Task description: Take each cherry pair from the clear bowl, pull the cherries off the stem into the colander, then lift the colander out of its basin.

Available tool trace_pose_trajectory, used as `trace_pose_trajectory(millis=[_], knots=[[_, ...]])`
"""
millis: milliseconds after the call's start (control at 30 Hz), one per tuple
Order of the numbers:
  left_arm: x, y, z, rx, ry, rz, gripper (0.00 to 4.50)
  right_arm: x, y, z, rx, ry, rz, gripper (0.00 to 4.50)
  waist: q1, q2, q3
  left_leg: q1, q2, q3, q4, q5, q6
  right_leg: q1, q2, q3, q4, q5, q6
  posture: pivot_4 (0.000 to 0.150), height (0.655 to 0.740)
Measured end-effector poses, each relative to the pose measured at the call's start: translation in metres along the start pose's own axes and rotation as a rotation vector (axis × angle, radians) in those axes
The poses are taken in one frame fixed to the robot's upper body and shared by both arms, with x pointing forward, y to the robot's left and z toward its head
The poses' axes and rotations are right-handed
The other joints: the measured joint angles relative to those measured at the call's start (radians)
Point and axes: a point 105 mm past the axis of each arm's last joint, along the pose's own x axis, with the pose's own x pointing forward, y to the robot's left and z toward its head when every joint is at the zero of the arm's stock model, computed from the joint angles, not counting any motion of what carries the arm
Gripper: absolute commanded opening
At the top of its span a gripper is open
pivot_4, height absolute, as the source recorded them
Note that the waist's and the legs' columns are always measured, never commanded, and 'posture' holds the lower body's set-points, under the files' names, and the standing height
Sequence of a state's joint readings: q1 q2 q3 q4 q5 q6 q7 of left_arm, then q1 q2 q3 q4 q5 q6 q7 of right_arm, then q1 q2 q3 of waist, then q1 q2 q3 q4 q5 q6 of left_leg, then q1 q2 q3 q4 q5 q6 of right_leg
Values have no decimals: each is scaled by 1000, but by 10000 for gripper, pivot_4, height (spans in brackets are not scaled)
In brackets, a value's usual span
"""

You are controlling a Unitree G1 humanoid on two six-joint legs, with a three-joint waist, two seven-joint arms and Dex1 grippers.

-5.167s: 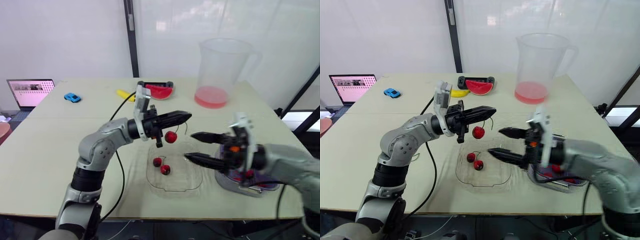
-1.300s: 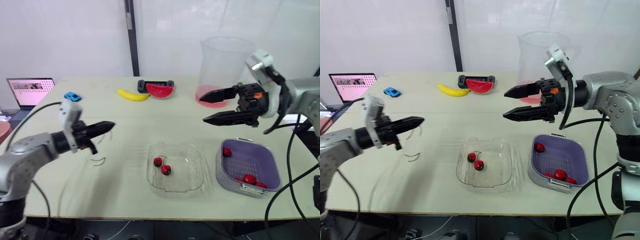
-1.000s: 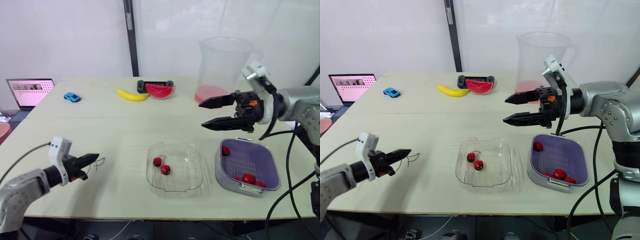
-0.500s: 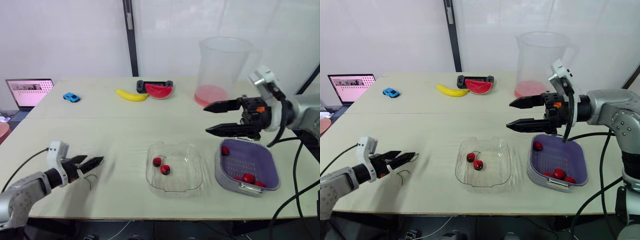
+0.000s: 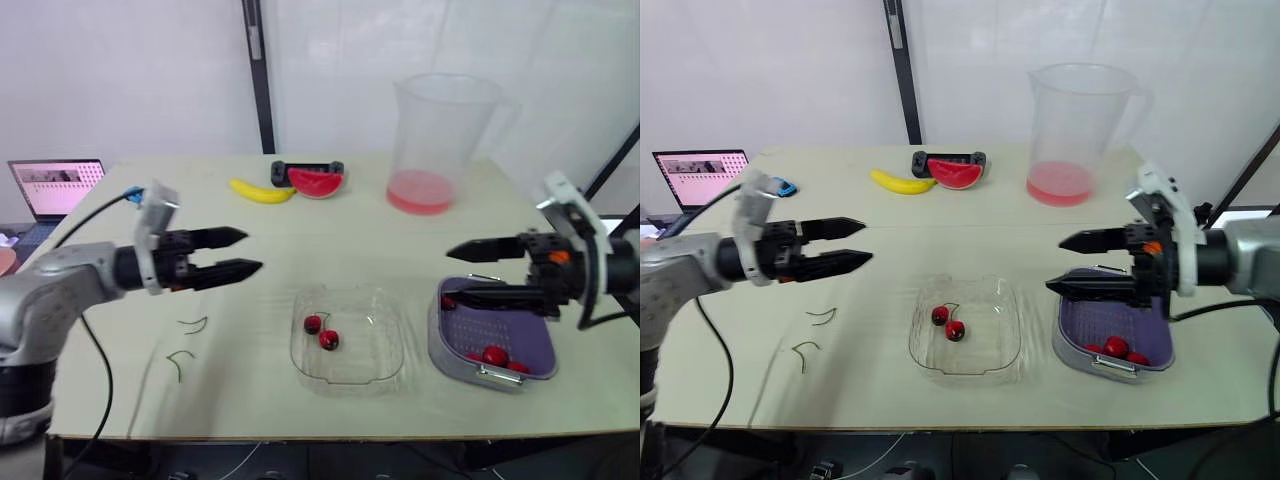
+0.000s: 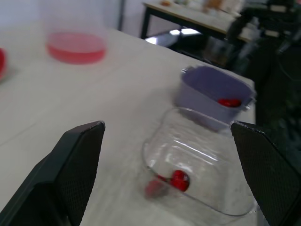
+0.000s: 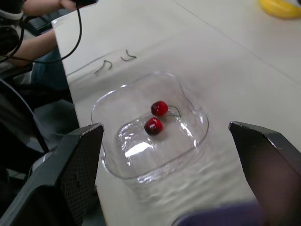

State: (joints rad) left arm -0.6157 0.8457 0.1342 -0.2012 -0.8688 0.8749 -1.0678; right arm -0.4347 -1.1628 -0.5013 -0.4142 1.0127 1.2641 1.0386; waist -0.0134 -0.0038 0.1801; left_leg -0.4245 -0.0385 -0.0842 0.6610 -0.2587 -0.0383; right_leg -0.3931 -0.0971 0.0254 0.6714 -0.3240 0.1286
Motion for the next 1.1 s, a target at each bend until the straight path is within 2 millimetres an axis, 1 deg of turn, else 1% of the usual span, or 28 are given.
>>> trace_pose_trajectory(millis=[33, 67, 167, 233, 333, 400, 467, 533, 600, 667, 733, 833, 867, 900, 967, 1033, 1100], knots=[[6, -2, 0, 8, 9, -38, 44782, -5, -1, -6, 27, 9, -32, 45000, 1, 0, 0, 0, 0, 0, 0, 0, 0, 0, 0, 0, 0, 0, 0, 1500, 7400], [13, -3, 4, 20, 6, -79, 44782, -11, -3, -17, 65, 29, -76, 45000, 2, 0, 0, 0, 0, 0, 0, 0, 0, 1, 0, 0, 0, 0, 0, 1500, 7400], [20, -4, 15, 62, 1, -142, 44782, -24, -3, -34, 124, 52, -165, 45000, 2, 0, 0, 0, 0, 1, 1, 0, 0, 1, 0, 0, 0, 0, 0, 1500, 7400], [23, -3, 15, 64, 6, -169, 44782, -31, -4, -42, 142, 66, -218, 45000, -2, 0, 0, 1, 0, 1, 1, 0, 1, 2, 0, 0, 0, 0, 0, 1500, 7400], [25, -3, 4, 43, 39, -200, 44782, -33, -6, -49, 157, 58, -257, 45000, -6, 0, 0, 2, 0, 0, 1, 0, 1, 2, 1, 0, 1, 0, 0, 1500, 7400], [23, -2, 0, 39, 48, -197, 44782, -30, -7, -42, 111, 42, -265, 45000, -7, 0, 0, 2, 1, 0, 1, 0, 1, 2, 1, 1, 1, 0, 0, 1500, 7400], [20, 1, -2, 59, 56, -180, 44782, -18, -5, -27, 2, 21, -240, 45000, -7, 0, 0, 2, 1, 0, 1, 0, 1, 2, 1, 0, 0, 0, 0, 1500, 7400], [15, 4, -5, 72, 78, -152, 44782, 0, 1, -22, -88, 34, -192, 45000, -6, 0, 0, 2, 1, -1, 0, 0, 1, 2, 1, 0, 0, 0, 0, 1500, 7400], [9, 7, -11, 78, 97, -115, 44782, 17, 0, -19, -116, 32, -173, 45000, -6, 0, 0, 2, 1, 0, 1, 0, 1, 2, 0, 1, 0, 0, 0, 1500, 7400], [3, 9, -18, 66, 94, -77, 44782, 45, 0, -10, -173, -22, -159, 45000, -10, -1, 0, 2, 3, -1, 1, 0, 0, 2, 0, 1, 0, 0, 0, 1500, 7400], [2, 8, -25, 55, 95, -58, 44782, 73, 5, -8, -217, -40, -129, 45000, -8, -1, 0, 1, 3, -1, 0, 0, 0, 0, 0, 1, 1, 0, 0, 1500, 7400], [-3, 3, -37, 37, 102, -25, 44782, 101, 14, -9, -245, -8, -85, 45000, -2, -1, 0, -2, 2, -2, 1, 1, -1, -2, -1, 1, 0, 0, 0, 1500, 7400], [-5, 1, -40, 29, 100, -16, 44782, 109, 20, -11, -218, 19, -33, 45000, -4, -1, 0, -2, 2, -2, 1, 1, -1, -1, -2, 1, 0, 0, 0, 1500, 7400], [-6, -3, -42, 23, 97, -13, 44782, 117, 28, -17, -197, 67, 29, 45000, -3, -1, 0, -2, 2, -3, 1, 0, -1, -1, -2, 1, 0, 0, 0, 1500, 7400], [-8, -7, -42, 14, 89, -3, 44782, 127, 37, -33, -168, 159, 96, 45000, 3, -1, 0, -2, 2, -4, 2, 1, -1, 0, -1, -1, 0, 0, 0, 1500, 7400], [-12, -7, -40, 20, 83, 22, 44782, 135, 39, -44, -151, 211, 110, 45000, 1, -1, 0, -1, 2, -4, 2, 1, -1, 0, -1, -1, 0, 0, 0, 1500, 7400], [-15, -9, -40, 35, 82, 44, 44782, 148, 41, -50, -131, 221, 119, 45000, -3, -1, 0, 0, 2, -4, 1, 1, -1, 0, -1, 0, 1, 0, 0, 1500, 7400]])
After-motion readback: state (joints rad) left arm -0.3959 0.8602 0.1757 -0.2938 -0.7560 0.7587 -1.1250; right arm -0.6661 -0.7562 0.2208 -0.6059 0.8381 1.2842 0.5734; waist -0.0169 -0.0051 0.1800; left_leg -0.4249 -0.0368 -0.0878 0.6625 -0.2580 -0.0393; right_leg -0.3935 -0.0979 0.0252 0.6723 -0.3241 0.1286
